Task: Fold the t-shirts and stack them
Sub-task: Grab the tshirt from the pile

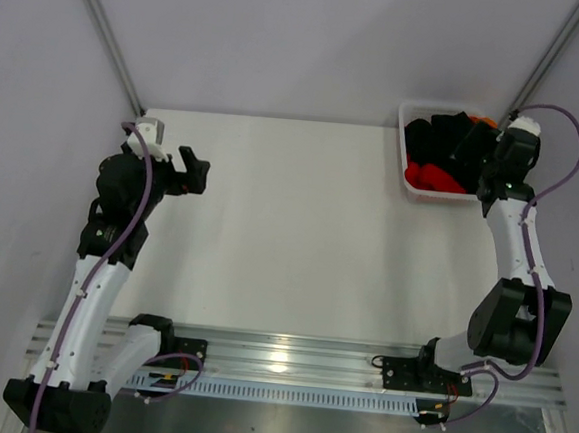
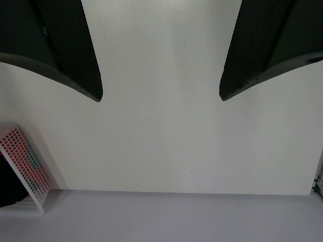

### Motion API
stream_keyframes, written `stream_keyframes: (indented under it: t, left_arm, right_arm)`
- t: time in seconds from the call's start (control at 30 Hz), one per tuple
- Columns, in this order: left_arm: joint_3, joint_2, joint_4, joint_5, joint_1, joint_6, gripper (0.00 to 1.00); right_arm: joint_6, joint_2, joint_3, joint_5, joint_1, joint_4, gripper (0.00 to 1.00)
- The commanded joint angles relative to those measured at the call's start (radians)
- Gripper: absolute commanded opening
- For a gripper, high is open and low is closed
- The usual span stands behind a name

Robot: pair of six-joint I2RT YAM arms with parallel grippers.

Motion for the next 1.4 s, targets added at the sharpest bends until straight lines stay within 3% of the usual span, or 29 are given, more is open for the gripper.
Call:
stream_keyframes:
  t: [0.0,0.2,0.37,0.6,0.93,1.1,1.37]
  left_arm:
    - [-0.013,-0.003,0.057,0.065,0.005,-0.001,1.00]
    - [-0.020,-0.024,0.028,0.014,0.005,0.039,0.99]
    - [-0.034,-0.043,0.004,0.017,0.005,0.016,0.99]
    - [-0.057,-0.058,0.033,0.095,0.005,-0.046,1.00]
    - [-0.086,-0.109,0.001,0.066,0.005,-0.044,0.99]
    - [-0.085,-0.107,-0.001,0.065,0.005,-0.042,1.00]
    - [-0.083,-0.118,-0.004,0.060,0.005,-0.039,1.00]
  right_arm:
    - [-0.123,0.021,0.050,0.010,0.093,-0.044,0.99]
    - [-0.206,0.027,0.082,0.136,0.220,-0.129,0.99]
    - [-0.216,0.056,0.088,0.218,0.251,-0.169,0.99]
    - [-0.239,0.255,0.209,0.292,0.252,-0.241,0.89]
    - [-0.289,0.352,0.261,0.321,0.255,-0.216,0.86]
    - [-0.286,0.386,0.284,0.309,0.255,-0.219,0.76]
    - [-0.254,0.389,0.274,0.295,0.255,-0.216,0.79]
